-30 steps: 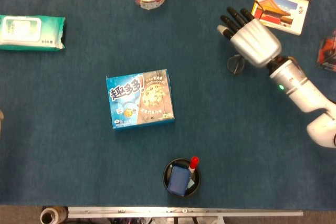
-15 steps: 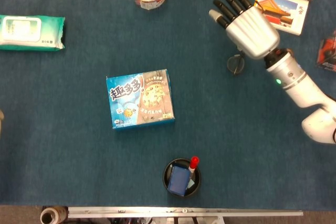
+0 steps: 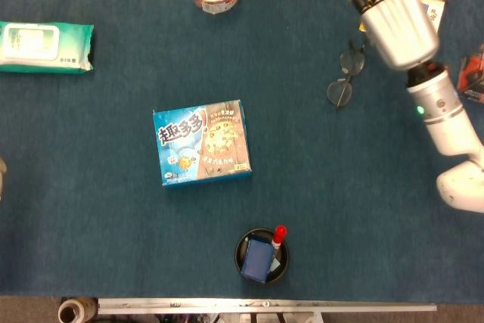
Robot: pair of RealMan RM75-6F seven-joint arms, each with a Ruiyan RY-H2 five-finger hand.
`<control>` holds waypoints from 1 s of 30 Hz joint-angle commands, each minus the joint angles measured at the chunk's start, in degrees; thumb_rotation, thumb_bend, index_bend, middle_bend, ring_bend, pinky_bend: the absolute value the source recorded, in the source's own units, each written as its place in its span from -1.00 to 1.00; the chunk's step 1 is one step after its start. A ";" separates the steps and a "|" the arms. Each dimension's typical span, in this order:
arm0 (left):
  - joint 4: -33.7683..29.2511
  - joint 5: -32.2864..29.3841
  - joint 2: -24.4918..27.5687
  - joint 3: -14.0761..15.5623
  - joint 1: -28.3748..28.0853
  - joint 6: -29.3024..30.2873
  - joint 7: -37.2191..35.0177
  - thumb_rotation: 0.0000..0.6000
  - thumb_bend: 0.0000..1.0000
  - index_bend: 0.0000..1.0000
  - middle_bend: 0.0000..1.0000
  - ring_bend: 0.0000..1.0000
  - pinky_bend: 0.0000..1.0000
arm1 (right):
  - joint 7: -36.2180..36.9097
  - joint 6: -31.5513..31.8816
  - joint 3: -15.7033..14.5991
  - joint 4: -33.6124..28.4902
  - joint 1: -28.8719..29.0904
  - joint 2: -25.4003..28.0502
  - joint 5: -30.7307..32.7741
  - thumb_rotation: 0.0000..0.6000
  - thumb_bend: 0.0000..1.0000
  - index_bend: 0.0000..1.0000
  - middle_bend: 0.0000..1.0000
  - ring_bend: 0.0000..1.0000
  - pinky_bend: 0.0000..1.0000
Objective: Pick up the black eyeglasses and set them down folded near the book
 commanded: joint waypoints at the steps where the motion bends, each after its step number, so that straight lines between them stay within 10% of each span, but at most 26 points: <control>1: 0.02 -0.07 -0.03 -0.01 -0.04 -0.08 0.04 1.00 -0.03 0.05 -0.10 -0.26 -0.08 | -2.08 -1.11 1.24 -2.10 -1.28 1.33 2.23 1.00 -0.26 -0.44 -0.51 -0.78 -0.52; 14: 0.00 -0.12 0.03 -0.06 -0.05 -0.03 -0.13 1.00 -0.03 0.05 -0.10 -0.26 -0.08 | -3.47 -5.47 3.83 -3.43 -3.44 0.68 9.21 1.00 -0.39 -0.44 -0.51 -0.78 -0.52; 30: -0.15 0.35 0.24 -0.01 0.15 0.51 -0.49 1.00 -0.03 0.05 -0.10 -0.26 -0.08 | 12.72 -9.63 7.34 0.55 -3.59 -4.13 13.58 1.00 -0.45 -0.22 -0.43 -0.78 -0.52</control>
